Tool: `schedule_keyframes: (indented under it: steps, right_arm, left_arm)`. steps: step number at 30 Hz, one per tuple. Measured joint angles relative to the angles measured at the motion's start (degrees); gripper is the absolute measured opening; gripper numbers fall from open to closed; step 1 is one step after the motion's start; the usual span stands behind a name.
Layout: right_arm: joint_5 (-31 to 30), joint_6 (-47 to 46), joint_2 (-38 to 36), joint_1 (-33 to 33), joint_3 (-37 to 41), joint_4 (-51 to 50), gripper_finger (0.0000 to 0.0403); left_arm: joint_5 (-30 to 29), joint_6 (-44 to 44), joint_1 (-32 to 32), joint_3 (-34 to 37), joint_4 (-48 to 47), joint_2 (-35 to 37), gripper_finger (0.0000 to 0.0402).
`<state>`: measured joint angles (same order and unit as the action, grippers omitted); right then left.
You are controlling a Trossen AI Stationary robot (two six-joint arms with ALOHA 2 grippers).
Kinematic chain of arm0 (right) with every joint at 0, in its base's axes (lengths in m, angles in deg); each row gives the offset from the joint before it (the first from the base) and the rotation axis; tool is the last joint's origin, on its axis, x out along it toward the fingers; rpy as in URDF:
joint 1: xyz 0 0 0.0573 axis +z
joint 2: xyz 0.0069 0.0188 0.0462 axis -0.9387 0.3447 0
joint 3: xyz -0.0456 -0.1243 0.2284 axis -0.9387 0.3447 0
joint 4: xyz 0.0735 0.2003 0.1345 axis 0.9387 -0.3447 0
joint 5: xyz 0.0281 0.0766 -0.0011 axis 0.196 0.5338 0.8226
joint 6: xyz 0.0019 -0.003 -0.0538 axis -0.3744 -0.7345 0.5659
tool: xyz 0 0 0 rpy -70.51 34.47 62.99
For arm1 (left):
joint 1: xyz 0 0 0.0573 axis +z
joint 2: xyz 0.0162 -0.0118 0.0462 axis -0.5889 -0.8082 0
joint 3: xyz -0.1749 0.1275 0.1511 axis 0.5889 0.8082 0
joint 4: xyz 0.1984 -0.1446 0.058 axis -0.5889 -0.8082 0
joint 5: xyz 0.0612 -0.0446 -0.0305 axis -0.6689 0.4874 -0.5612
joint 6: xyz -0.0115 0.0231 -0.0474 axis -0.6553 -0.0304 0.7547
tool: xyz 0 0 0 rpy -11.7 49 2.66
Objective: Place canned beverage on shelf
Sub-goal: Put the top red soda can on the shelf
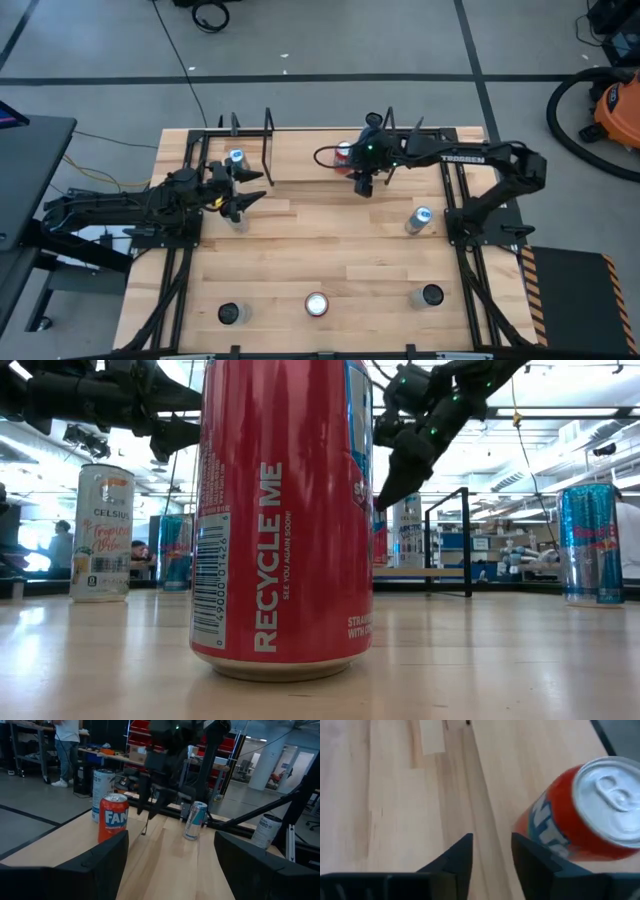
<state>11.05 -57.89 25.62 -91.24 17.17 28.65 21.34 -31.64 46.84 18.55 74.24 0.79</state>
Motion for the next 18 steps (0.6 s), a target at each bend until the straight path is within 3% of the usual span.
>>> schedule_keyframes:
  steps: [5, 18]
  right_arm:
    - [-0.4, 0.3, 2.5, -0.1, 0.0, 3.5, 0.0113]
    - [-4.3, 0.4, 3.4, -3.2, 0.0, 3.8, 0.011]
  left_arm:
    - [0.0, 0.0, 0.0, 0.0, 0.0, 0.0, 0.0298]
    - [0.0, 0.0, 0.0, 0.0, -0.2, 0.0, 0.0298]
